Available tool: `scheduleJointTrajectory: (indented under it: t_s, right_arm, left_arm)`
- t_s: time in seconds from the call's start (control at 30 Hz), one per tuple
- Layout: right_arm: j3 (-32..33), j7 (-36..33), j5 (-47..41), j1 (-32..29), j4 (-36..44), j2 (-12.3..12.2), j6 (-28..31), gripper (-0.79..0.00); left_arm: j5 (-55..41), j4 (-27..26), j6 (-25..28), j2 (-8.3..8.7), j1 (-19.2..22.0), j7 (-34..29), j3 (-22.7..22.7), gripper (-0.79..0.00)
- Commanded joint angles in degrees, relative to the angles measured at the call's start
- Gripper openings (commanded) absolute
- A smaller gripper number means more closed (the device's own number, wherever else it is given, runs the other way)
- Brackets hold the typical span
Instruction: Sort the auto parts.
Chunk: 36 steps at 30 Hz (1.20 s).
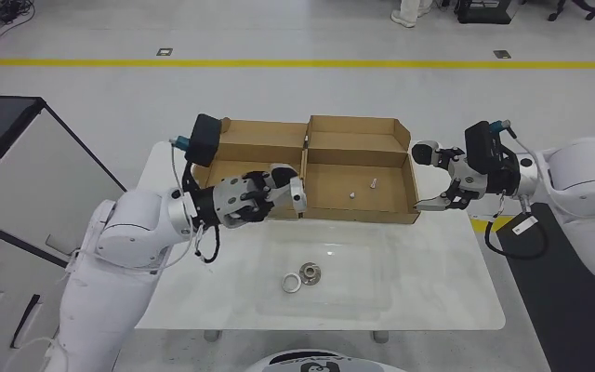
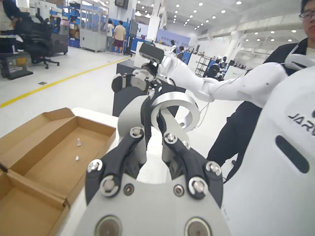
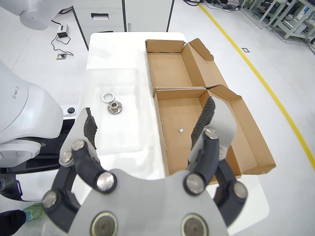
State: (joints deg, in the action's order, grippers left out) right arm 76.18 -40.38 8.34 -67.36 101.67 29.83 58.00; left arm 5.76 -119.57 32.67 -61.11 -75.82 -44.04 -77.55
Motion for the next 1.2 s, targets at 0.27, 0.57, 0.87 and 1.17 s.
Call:
scheduleJointTrajectory:
  t_s: [0.27,0.57,0.87,1.17]
  right_arm:
    - [0.0,0.0,0.0,0.0,0.0,0.0,0.0,0.0]
    - [0.0,0.0,0.0,0.0,0.0,0.0,0.0,0.0]
    - [0.0,0.0,0.0,0.0,0.0,0.0,0.0,0.0]
    - [0.0,0.0,0.0,0.0,0.0,0.0,0.0,0.0]
  left_arm:
    - [12.46,6.15,-7.05,-0.59,8.78,-0.03,5.87,-0.785]
    - [21.7,13.21,-15.21,-1.29,14.35,0.31,10.54,-0.785]
    - [27.71,20.66,-20.31,-1.79,18.02,-1.65,13.74,-0.785]
    - [27.86,21.94,-22.11,-2.09,18.87,-1.4,14.68,-0.785]
